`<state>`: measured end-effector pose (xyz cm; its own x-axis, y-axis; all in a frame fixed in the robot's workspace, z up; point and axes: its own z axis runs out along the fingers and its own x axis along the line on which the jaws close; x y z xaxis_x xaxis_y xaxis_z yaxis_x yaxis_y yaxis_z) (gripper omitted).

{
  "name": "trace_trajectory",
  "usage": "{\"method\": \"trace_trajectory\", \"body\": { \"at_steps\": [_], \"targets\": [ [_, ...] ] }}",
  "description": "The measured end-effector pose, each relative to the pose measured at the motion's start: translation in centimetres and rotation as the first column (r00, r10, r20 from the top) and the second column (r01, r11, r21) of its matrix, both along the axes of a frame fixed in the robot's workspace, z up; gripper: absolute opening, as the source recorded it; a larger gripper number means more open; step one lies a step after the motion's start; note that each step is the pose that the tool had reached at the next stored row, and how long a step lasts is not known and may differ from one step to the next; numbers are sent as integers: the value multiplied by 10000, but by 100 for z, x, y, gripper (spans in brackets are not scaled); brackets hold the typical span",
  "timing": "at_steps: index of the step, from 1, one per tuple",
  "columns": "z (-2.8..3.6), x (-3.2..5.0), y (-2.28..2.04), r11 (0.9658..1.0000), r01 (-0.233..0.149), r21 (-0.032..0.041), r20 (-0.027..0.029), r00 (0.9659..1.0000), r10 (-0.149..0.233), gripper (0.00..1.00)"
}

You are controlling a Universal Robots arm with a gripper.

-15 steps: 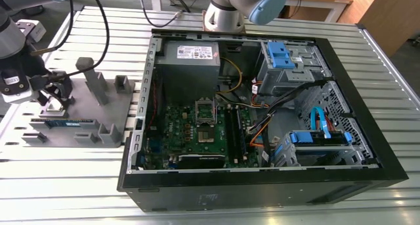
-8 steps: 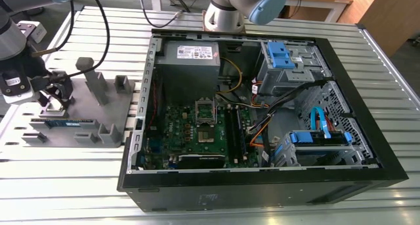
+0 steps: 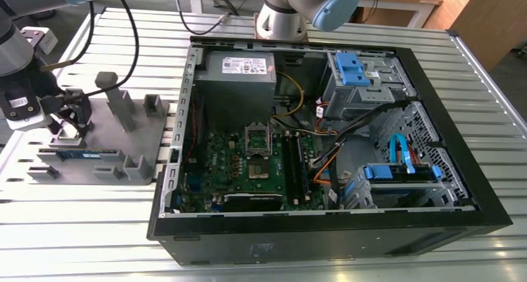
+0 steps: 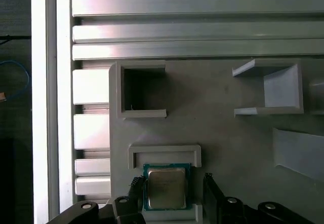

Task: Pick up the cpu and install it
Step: 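Pick up the cpu and move it towards the insertion slot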

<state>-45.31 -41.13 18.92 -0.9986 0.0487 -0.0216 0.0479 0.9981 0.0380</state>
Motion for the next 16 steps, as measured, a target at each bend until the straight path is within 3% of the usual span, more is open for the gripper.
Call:
{"method": "trace_trajectory", "body": {
  "at_steps": [7, 16],
  "targets": [
    [-2, 0, 0, 9998, -178, 0, 0, 9998, 178, 59],
    [-9, -1, 0, 9952, -976, 0, 2, 9952, 976, 59]
  ]
}}
